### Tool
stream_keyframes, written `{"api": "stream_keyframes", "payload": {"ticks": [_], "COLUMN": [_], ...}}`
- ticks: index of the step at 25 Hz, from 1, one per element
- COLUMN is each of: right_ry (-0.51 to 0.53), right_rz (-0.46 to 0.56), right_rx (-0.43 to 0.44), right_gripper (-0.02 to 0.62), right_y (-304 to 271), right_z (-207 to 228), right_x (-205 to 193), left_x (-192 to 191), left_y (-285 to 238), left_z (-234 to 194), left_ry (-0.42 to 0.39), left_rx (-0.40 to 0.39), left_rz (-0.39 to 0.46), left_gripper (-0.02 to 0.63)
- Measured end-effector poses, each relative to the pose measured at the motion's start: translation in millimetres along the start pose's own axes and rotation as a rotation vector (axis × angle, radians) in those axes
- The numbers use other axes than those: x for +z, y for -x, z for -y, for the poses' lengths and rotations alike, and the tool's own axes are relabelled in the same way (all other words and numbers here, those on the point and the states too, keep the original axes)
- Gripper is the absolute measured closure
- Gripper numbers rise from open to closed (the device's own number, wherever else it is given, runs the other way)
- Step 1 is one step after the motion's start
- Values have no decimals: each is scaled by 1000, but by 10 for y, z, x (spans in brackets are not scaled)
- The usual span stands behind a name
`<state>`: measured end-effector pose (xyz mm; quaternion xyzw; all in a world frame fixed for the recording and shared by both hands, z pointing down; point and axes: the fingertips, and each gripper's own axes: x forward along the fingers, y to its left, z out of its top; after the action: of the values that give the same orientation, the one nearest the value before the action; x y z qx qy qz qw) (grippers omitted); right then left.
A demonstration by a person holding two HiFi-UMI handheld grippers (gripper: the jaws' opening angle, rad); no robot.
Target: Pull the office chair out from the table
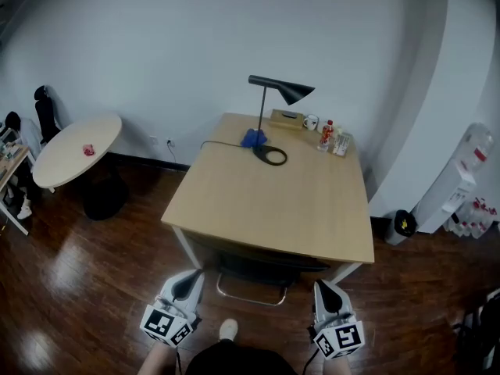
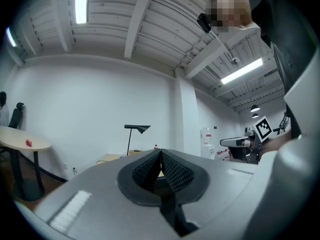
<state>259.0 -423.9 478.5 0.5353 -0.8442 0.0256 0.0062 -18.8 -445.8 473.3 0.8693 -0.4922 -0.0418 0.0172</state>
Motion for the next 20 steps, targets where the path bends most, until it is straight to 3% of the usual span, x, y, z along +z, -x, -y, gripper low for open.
{"api": "stream_keyframes", "payload": {"ticks": [6, 13, 17, 20], "right_ry": [33, 77, 142, 227], "right_rz": [3, -32, -89, -174], "right_rx": [-9, 21, 117, 225], "right_gripper": [581, 581, 558, 501], "right_y": [-315, -665, -928, -1044], "right_z": [61, 176, 108, -29], "right_x": [137, 143, 15, -120], "left_x": [86, 196, 101, -37], "left_y": [-306, -769, -995, -1084], "left_z": [-171, -135, -145, 10], "left_ry": [-12, -110, -167, -249], "left_rx": [-52, -205, -256, -364], "left_rz": [27, 58, 22, -72], "left_gripper": [603, 603, 601, 588]}}
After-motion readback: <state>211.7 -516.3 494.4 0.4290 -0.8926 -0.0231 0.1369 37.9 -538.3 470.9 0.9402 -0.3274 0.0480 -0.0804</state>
